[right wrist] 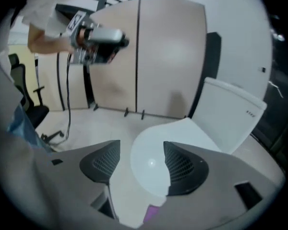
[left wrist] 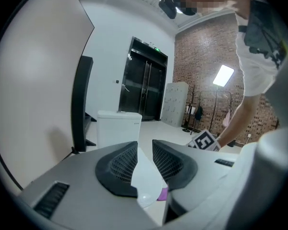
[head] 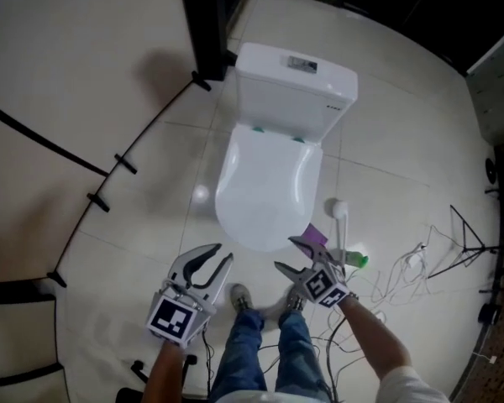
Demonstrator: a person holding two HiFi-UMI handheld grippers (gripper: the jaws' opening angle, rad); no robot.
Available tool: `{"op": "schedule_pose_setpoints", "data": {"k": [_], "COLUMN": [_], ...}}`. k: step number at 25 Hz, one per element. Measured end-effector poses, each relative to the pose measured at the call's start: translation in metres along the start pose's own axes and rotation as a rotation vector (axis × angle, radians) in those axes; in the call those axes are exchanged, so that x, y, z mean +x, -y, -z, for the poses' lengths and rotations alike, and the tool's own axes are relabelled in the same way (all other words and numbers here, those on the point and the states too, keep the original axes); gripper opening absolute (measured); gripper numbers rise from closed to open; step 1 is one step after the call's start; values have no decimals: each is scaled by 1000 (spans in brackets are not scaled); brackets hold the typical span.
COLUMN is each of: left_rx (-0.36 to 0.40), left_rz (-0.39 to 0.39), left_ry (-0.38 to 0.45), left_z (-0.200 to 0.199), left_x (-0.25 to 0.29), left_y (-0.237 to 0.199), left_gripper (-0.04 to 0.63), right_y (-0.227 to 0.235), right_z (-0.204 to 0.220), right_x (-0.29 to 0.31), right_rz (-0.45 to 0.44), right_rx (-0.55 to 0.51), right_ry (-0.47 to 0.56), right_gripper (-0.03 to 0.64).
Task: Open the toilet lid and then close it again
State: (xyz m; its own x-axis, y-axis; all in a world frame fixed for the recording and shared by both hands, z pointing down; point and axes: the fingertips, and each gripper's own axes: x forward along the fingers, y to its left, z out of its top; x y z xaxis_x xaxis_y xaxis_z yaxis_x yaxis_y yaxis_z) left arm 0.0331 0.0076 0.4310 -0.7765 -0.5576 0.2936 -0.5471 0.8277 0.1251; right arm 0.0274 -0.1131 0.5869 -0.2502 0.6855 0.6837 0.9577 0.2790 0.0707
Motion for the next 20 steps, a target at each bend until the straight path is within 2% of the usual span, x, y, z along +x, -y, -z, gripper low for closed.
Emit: {"op": "schedule_pose_setpoints", "data": {"k": [5, 8, 13, 16, 20], "left_rx": [10, 22, -27, -6, 30], "left_rz": [44, 84, 139, 156, 158], "left_ry": [58, 57, 102, 114, 125], "left_z": [-81, -116, -149, -161, -170], "left_x": [-15, -16, -21, -24, -26], "left_y": [34, 60, 111, 136, 152], "left_gripper": [92, 92, 92, 92, 92], "right_y": [17, 26, 35, 32, 21], "right_z": [-113, -152, -161, -160, -156], "right_x": [-136, -204, -279, -306, -321], "right_rz": [61, 91, 153, 190, 191], "right_rx": [134, 187, 240, 246, 220], "right_ry": [274, 382, 483, 513, 548], "right_gripper": [285, 285, 284, 284, 284]}}
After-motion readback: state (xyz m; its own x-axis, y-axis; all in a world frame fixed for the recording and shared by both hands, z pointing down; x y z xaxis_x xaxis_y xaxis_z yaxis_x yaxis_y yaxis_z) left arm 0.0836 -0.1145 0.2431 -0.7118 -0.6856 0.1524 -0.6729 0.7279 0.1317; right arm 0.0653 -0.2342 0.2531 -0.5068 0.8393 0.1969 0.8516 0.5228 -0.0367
